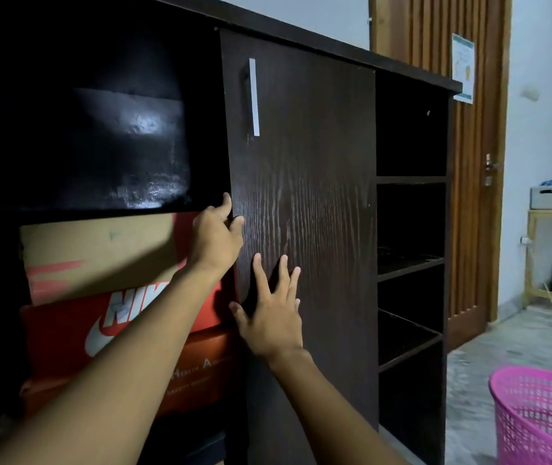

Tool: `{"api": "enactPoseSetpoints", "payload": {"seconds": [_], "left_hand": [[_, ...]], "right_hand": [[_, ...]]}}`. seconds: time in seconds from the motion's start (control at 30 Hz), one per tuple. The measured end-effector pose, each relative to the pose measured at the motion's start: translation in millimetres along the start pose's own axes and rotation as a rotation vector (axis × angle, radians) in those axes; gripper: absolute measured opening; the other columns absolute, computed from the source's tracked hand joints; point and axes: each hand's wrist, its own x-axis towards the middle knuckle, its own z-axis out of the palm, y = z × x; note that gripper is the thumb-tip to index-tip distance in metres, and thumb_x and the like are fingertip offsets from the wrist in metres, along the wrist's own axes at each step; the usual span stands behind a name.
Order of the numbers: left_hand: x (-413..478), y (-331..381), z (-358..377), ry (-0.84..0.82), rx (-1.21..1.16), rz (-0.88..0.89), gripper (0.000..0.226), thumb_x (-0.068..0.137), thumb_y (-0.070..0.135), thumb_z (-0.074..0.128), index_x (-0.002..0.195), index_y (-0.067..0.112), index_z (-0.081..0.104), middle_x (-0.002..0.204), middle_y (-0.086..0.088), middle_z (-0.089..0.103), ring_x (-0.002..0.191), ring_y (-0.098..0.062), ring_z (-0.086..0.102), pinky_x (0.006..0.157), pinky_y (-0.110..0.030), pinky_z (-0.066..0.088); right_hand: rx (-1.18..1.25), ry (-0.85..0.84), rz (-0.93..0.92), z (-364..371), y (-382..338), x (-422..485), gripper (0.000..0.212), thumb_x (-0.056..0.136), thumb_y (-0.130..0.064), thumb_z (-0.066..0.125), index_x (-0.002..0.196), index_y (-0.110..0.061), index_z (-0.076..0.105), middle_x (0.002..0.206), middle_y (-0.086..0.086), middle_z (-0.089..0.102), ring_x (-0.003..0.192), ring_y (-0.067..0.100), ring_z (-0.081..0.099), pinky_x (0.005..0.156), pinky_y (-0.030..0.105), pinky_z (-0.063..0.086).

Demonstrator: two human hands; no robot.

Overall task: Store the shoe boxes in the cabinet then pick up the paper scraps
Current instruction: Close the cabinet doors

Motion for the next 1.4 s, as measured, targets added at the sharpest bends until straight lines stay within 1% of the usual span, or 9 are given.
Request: {"api": "enactPoseSetpoints", "payload": {"seconds": [0.3, 0.43, 0.63, 0.77, 0.87, 0.97, 1.1, 1.27, 1.4], "left_hand": [[-2, -4, -5, -0.031, -0.131, -0.012, 0.053, 0.093, 0.019, 0.064, 0.142, 0.011, 0.045, 0.126, -0.015, 0.062, 0.114, -0.008, 0.055, 0.089, -0.012, 0.037], [-9, -1, -1, 0.025, -0.103, -0.025, 0.050, 0.094, 0.018, 0.061, 0.141, 0.009, 0.046, 0.125, -0.019, 0.060, 0.106, -0.009, 0.060, 0.084, -0.024, 0.044], [-65, -4, -9, -0.069, 0.062, -0.128, 0.034, 0.095, 0.028, 0.056, 0.124, 0.012, 0.065, 0.109, -0.012, 0.072, 0.095, -0.018, 0.067, 0.074, -0.023, 0.045], [-130, 10, -47, -0.025, 0.167, -0.232, 0.013, 0.088, 0.040, 0.064, 0.085, 0.032, 0.073, 0.084, 0.002, 0.069, 0.083, -0.018, 0.067, 0.075, -0.028, 0.052], [-169, 33, -87, -0.027, 0.218, -0.300, 0.014, 0.088, 0.040, 0.064, 0.091, 0.030, 0.073, 0.090, 0.002, 0.068, 0.086, -0.016, 0.066, 0.076, -0.028, 0.052], [-191, 53, -129, 0.075, 0.335, -0.332, 0.019, 0.087, 0.039, 0.066, 0.101, 0.027, 0.073, 0.087, 0.008, 0.066, 0.083, -0.010, 0.062, 0.066, -0.022, 0.045], [-210, 73, -195, 0.335, 0.611, -0.185, 0.028, 0.086, 0.041, 0.065, 0.110, 0.027, 0.071, 0.096, 0.003, 0.064, 0.094, -0.017, 0.063, 0.083, -0.028, 0.049], [-232, 118, -261, 0.608, 1.033, 0.210, 0.046, 0.089, 0.039, 0.059, 0.130, 0.017, 0.059, 0.128, -0.007, 0.053, 0.126, -0.021, 0.046, 0.104, -0.039, 0.042], [-239, 124, -305, 0.826, 1.030, 0.020, 0.070, 0.089, 0.043, 0.059, 0.149, 0.017, 0.032, 0.151, -0.013, 0.031, 0.144, -0.027, 0.023, 0.118, -0.042, 0.024]], "right_hand": [[0.055, -0.037, -0.023, -4, 5, 0, 0.093, 0.091, -0.051, 0.061, 0.153, -0.049, -0.008, 0.162, -0.003, -0.028, 0.147, 0.027, -0.031, 0.116, 0.060, 0.021], [0.113, -0.087, -0.089, -15, 17, -4, 0.089, 0.091, -0.043, 0.064, 0.155, -0.047, 0.003, 0.164, -0.007, -0.021, 0.150, 0.021, -0.025, 0.117, 0.052, 0.029], [0.372, -0.175, -0.136, -42, 42, -25, 0.059, 0.093, -0.040, 0.062, 0.148, -0.035, 0.041, 0.151, -0.016, 0.040, 0.139, 0.007, 0.039, 0.114, 0.033, 0.036], [0.520, -0.186, -0.178, -38, 33, -57, 0.040, 0.092, -0.037, 0.061, 0.132, -0.031, 0.060, 0.131, -0.016, 0.060, 0.124, 0.007, 0.055, 0.107, 0.032, 0.044], [0.648, -0.275, -0.225, -28, 9, -89, 0.039, 0.092, -0.040, 0.058, 0.130, -0.031, 0.060, 0.126, -0.013, 0.064, 0.116, 0.007, 0.059, 0.101, 0.036, 0.050], [0.775, -0.360, -0.288, -23, -19, -114, 0.032, 0.094, -0.031, 0.061, 0.125, -0.029, 0.064, 0.122, -0.013, 0.066, 0.113, 0.001, 0.059, 0.102, 0.028, 0.048], [0.925, -0.439, -0.411, -22, -70, -146, 0.019, 0.094, -0.019, 0.063, 0.108, -0.030, 0.070, 0.103, -0.018, 0.071, 0.097, -0.013, 0.061, 0.085, 0.006, 0.044], [1.124, -0.573, -0.521, -13, -143, -192, 0.027, 0.090, -0.035, 0.065, 0.117, -0.035, 0.066, 0.119, -0.019, 0.066, 0.114, -0.008, 0.057, 0.104, 0.024, 0.045], [1.167, -0.671, -0.667, -26, -186, -227, 0.056, 0.088, -0.055, 0.062, 0.140, -0.045, 0.045, 0.143, -0.029, 0.038, 0.134, -0.010, 0.035, 0.107, 0.020, 0.032]]}}
